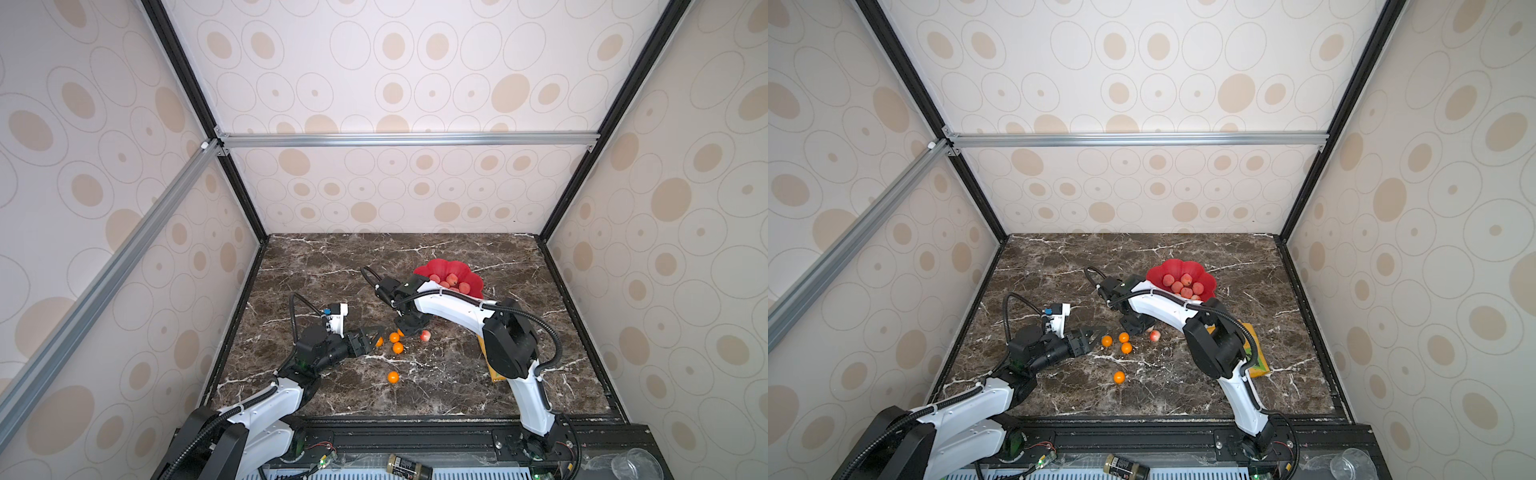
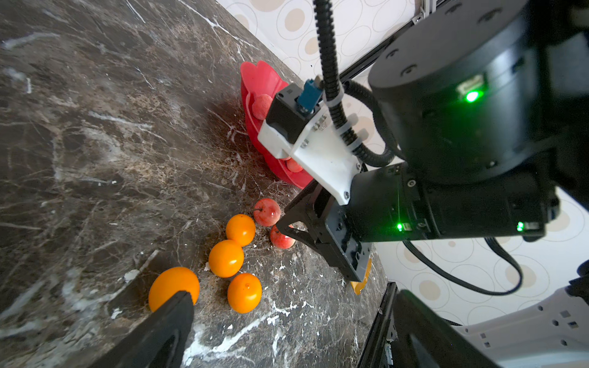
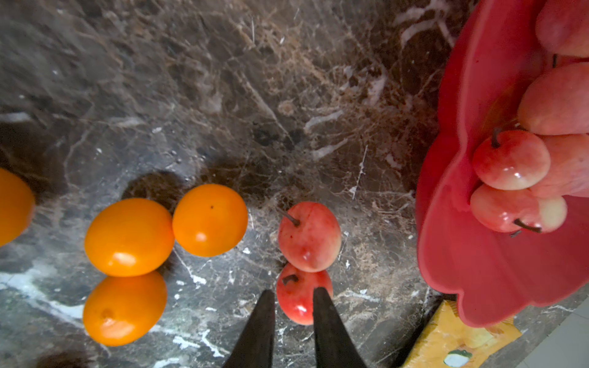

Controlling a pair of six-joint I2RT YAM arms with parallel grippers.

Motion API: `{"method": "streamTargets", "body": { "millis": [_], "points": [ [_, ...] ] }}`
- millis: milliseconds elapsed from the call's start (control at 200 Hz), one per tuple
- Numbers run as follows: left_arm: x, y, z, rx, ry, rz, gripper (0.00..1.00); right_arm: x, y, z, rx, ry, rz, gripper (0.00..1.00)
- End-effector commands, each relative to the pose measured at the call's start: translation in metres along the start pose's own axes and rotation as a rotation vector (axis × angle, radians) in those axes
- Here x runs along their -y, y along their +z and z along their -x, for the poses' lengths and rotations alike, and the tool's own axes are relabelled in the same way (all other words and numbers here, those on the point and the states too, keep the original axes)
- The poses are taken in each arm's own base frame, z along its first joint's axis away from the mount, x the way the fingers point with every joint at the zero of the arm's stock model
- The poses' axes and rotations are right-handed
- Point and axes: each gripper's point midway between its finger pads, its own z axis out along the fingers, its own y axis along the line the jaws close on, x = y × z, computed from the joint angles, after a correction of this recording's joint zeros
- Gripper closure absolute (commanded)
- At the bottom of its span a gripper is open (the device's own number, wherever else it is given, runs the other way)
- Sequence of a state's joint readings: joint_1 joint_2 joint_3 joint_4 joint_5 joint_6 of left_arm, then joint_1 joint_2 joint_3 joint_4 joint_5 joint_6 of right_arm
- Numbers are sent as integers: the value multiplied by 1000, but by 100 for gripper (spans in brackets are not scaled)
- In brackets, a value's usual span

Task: Arrange fruit in a fruit bowl
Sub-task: Pick up the fruit from the center of the table.

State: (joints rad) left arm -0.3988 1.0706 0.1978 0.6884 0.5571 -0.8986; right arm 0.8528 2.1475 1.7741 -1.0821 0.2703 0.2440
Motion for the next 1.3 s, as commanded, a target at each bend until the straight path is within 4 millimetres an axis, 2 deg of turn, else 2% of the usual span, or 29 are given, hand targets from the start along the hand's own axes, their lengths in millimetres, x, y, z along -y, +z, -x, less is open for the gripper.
{"method": "streamTargets", "body": {
  "millis": [0,1295],
  "points": [
    [7,0,8,23,6,-32,1,-1,4,-5,-37,-32,-23,76],
    [7,5,11,14,12,-31,1,-13,20,-12,-97,-65,-3,77]
  ]
}}
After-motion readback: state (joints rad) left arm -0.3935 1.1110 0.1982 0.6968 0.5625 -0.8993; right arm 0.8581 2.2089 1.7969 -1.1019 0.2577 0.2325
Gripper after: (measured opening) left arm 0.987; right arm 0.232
